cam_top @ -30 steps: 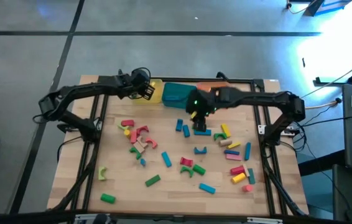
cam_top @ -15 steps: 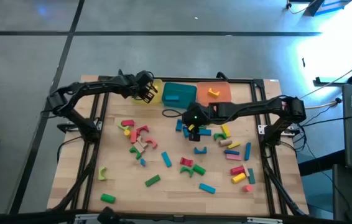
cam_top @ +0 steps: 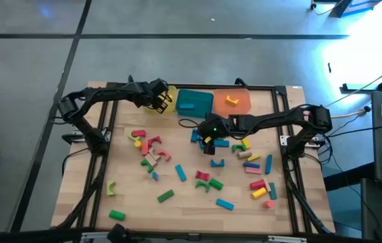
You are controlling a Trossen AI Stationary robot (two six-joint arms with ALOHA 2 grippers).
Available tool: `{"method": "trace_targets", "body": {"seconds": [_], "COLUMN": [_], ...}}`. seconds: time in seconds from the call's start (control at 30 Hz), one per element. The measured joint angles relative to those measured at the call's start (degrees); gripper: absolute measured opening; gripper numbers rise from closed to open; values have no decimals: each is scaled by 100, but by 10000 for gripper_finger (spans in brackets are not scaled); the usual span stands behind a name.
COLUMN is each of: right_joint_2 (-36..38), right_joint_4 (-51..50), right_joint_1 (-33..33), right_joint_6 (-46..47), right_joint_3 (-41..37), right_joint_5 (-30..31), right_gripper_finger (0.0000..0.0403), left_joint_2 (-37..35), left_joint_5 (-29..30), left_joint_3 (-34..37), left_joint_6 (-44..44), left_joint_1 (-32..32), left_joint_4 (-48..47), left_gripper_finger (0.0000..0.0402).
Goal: Sort blocks by size
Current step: Put the blue arch block into the orange bin
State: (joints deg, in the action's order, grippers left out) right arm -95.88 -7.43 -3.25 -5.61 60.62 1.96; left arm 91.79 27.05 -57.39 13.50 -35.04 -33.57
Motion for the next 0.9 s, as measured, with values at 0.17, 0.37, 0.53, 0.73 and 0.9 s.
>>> {"method": "trace_targets", "body": {"seconds": [0.17,0.37,0.53,0.73,0.9], "right_joint_2": [-63,-557,-925,-1289,-1506], "right_joint_4": [241,539,731,865,960], "right_joint_1": [65,74,72,61,61], "right_joint_6": [-9,-19,-24,-24,-26], "right_joint_3": [-135,-144,-144,-142,-142], "right_joint_5": [154,203,400,527,607], "right_gripper_finger": [172,172,172,172,170], "left_joint_2": [-238,-612,-948,-1289,-1487], "left_joint_5": [-7,-51,-252,-313,-349], "left_joint_3": [0,-2,-4,-4,-4], "left_joint_6": [-11,0,24,28,159], "left_joint_1": [3,44,99,240,408], "left_joint_4": [-1,-9,-49,-46,-47], "left_gripper_finger": [189,188,187,185,183]}}
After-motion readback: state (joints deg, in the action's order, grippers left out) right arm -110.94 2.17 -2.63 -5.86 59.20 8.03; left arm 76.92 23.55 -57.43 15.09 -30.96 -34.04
